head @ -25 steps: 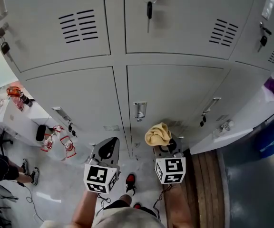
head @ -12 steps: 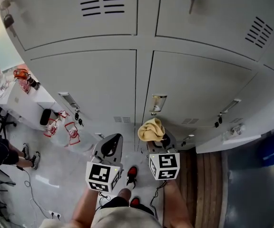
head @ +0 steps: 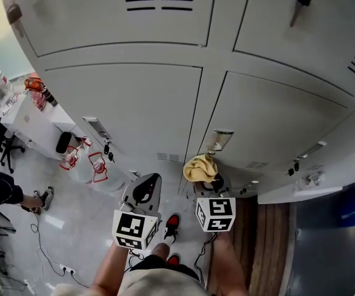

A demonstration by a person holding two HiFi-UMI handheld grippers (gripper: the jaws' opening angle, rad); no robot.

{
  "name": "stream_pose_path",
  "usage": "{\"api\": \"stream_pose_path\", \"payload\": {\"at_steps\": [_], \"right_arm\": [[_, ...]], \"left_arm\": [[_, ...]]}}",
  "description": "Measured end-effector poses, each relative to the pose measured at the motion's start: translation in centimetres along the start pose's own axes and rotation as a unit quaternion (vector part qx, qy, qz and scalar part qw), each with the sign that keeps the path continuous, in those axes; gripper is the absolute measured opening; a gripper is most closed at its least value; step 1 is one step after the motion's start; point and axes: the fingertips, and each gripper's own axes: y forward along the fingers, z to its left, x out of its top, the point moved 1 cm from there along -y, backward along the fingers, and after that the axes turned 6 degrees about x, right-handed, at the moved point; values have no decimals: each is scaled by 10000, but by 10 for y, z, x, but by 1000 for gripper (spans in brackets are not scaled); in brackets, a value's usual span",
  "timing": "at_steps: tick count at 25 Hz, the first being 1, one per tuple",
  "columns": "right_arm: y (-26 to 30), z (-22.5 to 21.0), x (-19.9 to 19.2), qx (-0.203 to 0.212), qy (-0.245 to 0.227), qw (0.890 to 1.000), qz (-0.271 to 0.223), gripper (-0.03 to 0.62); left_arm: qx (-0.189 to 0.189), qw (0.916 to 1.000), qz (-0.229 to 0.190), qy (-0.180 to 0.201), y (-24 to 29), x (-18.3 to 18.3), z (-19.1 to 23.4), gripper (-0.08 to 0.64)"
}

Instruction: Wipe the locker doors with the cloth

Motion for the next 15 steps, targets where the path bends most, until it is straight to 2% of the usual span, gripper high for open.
{"api": "stream_pose_path", "payload": {"at_steps": [15], "right_arm": [[-13,-35,-4,-379,182,9991,-17,184]], "left_arm": [[-281,9996,13,86,16,6,-22,23]]}}
